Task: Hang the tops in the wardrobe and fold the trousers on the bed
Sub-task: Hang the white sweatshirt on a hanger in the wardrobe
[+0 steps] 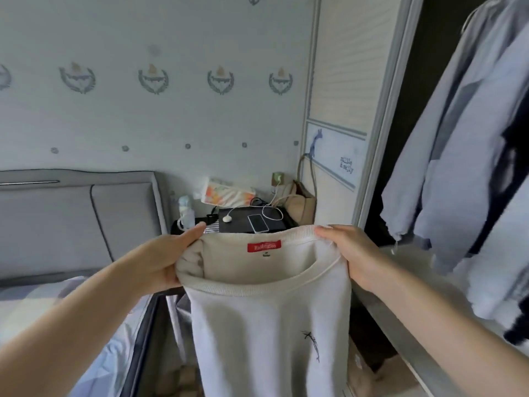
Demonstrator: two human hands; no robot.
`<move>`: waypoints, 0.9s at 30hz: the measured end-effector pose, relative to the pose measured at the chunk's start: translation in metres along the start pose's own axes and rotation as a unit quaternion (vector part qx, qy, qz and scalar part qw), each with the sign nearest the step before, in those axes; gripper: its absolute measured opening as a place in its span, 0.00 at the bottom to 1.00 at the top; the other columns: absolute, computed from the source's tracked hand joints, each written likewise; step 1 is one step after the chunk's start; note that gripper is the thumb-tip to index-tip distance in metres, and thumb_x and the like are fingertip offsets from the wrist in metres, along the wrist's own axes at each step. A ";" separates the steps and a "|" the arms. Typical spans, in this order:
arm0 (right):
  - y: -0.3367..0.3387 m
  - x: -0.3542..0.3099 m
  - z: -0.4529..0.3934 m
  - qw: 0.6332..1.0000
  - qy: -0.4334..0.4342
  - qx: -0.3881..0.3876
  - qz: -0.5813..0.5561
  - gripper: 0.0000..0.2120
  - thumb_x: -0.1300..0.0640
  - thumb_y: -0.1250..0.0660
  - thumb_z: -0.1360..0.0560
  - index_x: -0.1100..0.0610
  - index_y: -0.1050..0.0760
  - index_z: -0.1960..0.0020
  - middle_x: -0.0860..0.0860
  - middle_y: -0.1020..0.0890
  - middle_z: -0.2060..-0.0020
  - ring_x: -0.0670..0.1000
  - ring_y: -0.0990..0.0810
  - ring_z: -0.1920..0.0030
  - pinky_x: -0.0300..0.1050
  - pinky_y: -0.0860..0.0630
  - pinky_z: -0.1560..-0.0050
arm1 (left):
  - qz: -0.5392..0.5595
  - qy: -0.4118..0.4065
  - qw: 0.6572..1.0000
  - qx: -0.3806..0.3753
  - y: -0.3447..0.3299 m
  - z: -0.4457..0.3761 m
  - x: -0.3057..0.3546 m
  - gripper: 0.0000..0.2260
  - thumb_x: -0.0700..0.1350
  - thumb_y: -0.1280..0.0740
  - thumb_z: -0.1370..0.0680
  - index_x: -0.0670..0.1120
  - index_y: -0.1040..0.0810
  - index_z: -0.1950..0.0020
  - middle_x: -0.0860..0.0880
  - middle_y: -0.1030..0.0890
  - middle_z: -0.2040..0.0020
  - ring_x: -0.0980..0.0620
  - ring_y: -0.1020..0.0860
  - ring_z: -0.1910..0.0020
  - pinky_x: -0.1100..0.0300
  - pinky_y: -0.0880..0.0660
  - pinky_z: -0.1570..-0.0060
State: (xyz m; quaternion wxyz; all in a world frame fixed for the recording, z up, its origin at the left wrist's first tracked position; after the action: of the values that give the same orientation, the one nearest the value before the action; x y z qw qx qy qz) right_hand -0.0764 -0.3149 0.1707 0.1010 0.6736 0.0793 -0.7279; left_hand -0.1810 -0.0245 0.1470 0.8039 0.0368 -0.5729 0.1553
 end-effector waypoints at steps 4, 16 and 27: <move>0.061 -0.022 -0.025 0.994 0.027 0.103 0.018 0.08 0.54 0.30 0.26 0.59 0.17 0.59 0.61 0.16 0.56 0.60 0.17 0.54 0.51 0.24 0.48 | -0.012 -0.016 0.995 -0.101 -0.065 -0.060 0.030 0.18 0.57 0.27 0.33 0.43 0.14 0.57 0.42 0.15 0.54 0.46 0.15 0.59 0.54 0.19 0.64; 0.183 -0.200 -0.087 0.901 0.203 0.365 -0.120 0.07 0.54 0.27 0.30 0.56 0.19 0.54 0.54 0.15 0.62 0.57 0.16 0.56 0.52 0.19 0.51 | -0.095 -0.272 0.944 -0.159 -0.216 -0.196 0.242 0.22 0.53 0.28 0.26 0.34 0.19 0.47 0.40 0.16 0.55 0.44 0.19 0.58 0.56 0.22 0.58; 0.226 -0.229 -0.146 0.864 0.235 0.422 0.142 0.14 0.53 0.34 0.23 0.57 0.21 0.65 0.55 0.19 0.65 0.51 0.21 0.64 0.41 0.26 0.64 | 0.037 -0.186 0.976 -0.107 -0.334 -0.314 0.316 0.08 0.47 0.31 0.22 0.44 0.24 0.48 0.46 0.22 0.57 0.49 0.25 0.62 0.56 0.29 0.64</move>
State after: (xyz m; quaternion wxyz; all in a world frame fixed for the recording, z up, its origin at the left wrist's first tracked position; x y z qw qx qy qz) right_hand 0.1384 -0.4879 0.3916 -0.1127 0.8071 -0.3103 -0.4894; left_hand 0.2953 -0.2010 0.3742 0.6760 -0.0429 -0.7269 0.1134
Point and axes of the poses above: each hand's wrist, its own z-axis away from the middle knuckle, its own y-axis out of the back of the hand, x = y × z, the point moved 10 cm from there along -z, towards the middle knuckle
